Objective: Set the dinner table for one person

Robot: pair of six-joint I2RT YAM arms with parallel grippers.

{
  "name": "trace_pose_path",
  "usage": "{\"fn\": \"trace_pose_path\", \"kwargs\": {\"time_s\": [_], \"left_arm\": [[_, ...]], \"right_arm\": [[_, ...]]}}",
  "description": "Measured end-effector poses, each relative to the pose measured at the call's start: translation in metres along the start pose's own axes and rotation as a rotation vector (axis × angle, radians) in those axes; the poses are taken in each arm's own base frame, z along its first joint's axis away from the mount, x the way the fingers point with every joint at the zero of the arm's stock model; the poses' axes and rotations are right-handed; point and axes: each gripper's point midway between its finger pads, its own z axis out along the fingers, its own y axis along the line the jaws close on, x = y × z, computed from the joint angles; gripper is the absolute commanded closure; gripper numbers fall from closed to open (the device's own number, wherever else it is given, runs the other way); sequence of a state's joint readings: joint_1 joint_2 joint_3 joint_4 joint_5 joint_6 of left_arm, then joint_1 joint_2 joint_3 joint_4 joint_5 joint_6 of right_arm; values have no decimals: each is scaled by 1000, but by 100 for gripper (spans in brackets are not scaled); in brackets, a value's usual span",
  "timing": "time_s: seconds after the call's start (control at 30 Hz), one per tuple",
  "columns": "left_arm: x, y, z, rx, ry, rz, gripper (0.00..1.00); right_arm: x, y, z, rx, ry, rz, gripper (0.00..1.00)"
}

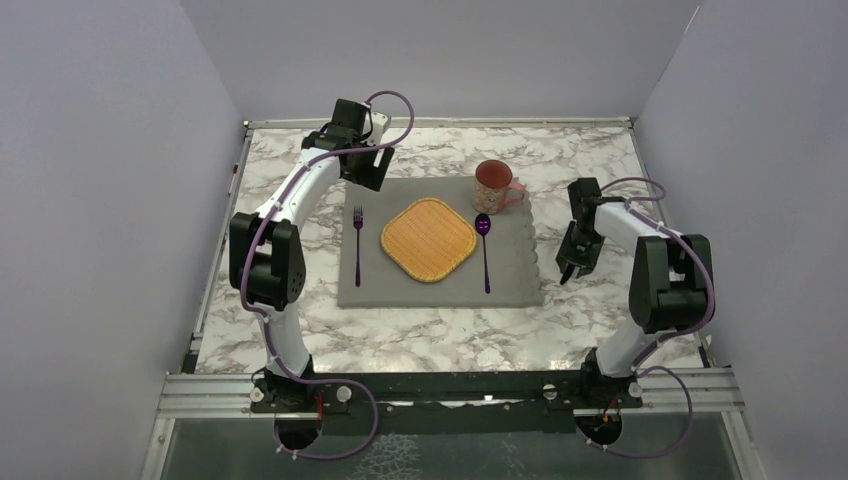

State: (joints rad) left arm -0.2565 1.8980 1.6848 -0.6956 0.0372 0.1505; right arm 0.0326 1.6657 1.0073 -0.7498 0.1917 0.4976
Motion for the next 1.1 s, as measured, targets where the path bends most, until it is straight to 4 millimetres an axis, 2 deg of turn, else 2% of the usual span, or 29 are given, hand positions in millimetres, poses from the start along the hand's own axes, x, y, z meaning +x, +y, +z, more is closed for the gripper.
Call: {"fn": "trace_pose_path", "kwargs": {"time_s": [0.17, 0.37, 0.53, 0.87, 1.1], "left_arm": [[0, 0, 0, 0, 0, 1, 18], [0, 0, 0, 0, 0, 4, 18], [0, 0, 0, 0, 0, 4, 18], [-1, 0, 0, 1, -2, 4, 18], [-3, -1, -1, 6, -7, 3, 18]], "right_arm": [[-1, 2, 4, 1, 4, -1, 66], [-2, 4, 5, -6, -3, 7, 81], [-1, 3, 6, -16, -23, 19, 99], [6, 2, 1, -48, -53, 39, 99], [19, 1, -21, -74, -29, 21, 99]]}}
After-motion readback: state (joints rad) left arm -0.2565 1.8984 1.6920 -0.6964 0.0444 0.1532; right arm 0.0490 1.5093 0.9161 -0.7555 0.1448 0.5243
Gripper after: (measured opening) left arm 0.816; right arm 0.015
